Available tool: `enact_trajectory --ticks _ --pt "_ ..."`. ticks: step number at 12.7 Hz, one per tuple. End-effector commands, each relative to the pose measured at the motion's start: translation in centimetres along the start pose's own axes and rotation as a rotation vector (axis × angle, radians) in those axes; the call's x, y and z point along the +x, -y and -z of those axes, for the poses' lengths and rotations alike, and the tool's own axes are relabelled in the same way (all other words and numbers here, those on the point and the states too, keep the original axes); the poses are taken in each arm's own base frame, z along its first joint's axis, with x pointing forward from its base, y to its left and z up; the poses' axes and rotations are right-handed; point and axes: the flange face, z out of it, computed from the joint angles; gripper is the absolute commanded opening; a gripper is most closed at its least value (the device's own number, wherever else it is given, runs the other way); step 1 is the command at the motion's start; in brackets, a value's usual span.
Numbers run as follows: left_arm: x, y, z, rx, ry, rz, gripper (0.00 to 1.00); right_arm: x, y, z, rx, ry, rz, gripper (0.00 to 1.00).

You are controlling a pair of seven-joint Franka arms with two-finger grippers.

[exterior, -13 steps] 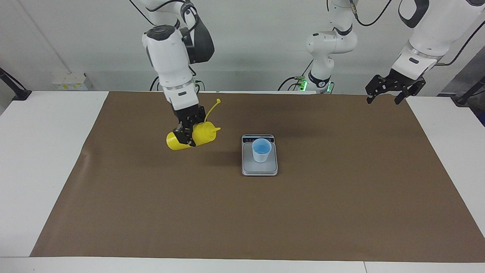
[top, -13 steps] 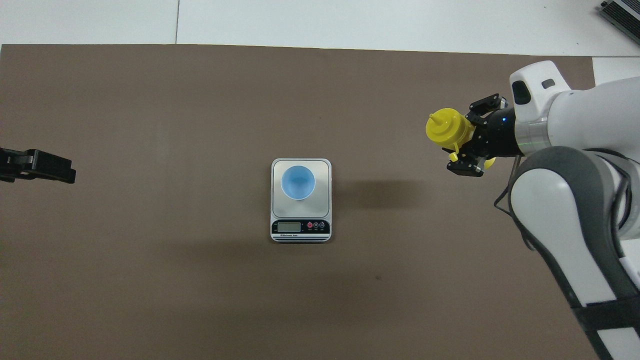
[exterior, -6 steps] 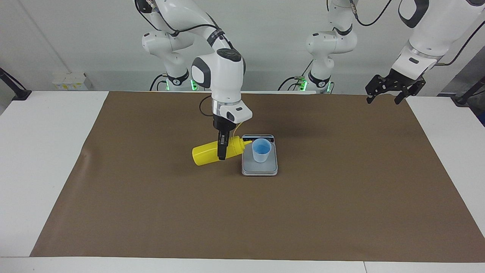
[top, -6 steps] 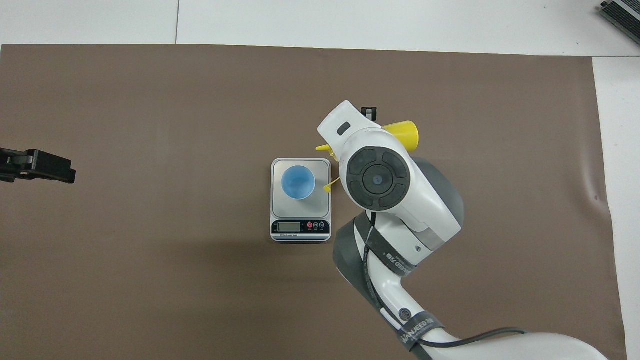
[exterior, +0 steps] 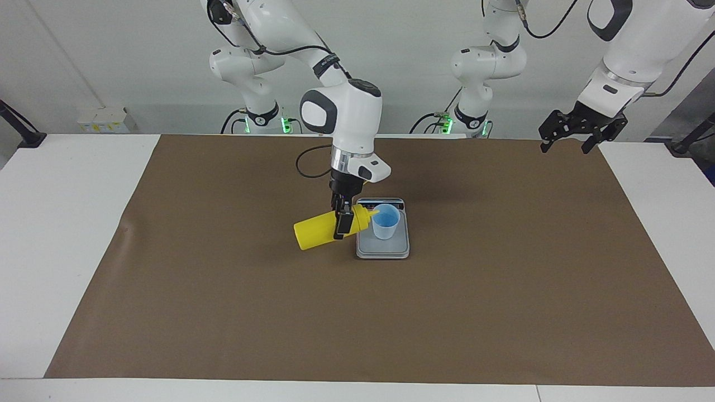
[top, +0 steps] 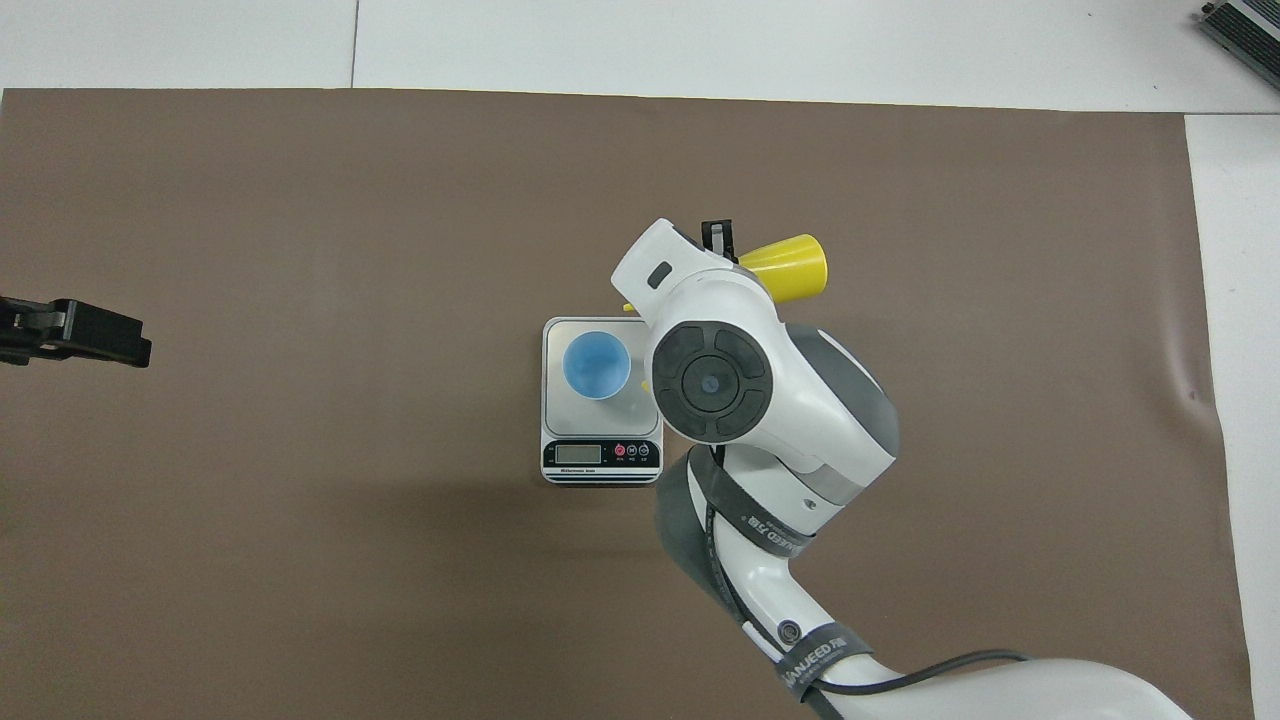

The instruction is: Pour seasoning into cup on scale with both arms

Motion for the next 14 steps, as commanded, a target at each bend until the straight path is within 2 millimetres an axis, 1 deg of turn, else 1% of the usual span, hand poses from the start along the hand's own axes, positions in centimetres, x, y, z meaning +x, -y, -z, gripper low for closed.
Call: enact_trajectory --ticks 1,3,4,5,7,9,11,13,14 --pt "-0.6 0.1 0.4 -0.009 0.006 0.014 1.0 1.2 0.1 -0.6 -0.052 0.06 0.078 0.0" --pt "-0.6 0.2 0.4 -0.011 0.006 0.016 1.0 2.1 0.7 -0.6 -0.094 0.126 0.165 0.0" --pt "-0.6 0.2 0.4 -0.01 0.006 0.016 1.0 3.2 1.2 -0.5 -0.102 0.16 0.208 0.0" --pt "-0.6 0.2 0.4 -0.011 0.006 0.016 1.0 3.5 1.6 -0.8 -0.108 0.195 0.24 0.0" --pt "-0.6 0.1 0.4 -0.009 0.006 0.014 1.0 3.4 1.8 -1.1 -0.122 0.244 0.278 0.0" --pt "-0.6 0.1 0.4 -0.011 0.006 0.014 1.0 4.2 2.4 -0.7 -0.124 0.286 0.307 0.0" --pt "-0.6 0.2 0.4 -0.011 0.006 0.016 1.0 3.9 2.7 -0.8 -0.107 0.345 0.286 0.0" --pt "-0.6 0.1 0.4 -0.009 0.006 0.014 1.0 4.0 2.8 -0.7 -0.114 0.354 0.292 0.0" --pt "-0.6 0.1 0.4 -0.009 0.006 0.014 1.0 4.2 2.8 -0.4 -0.112 0.364 0.29 0.0"
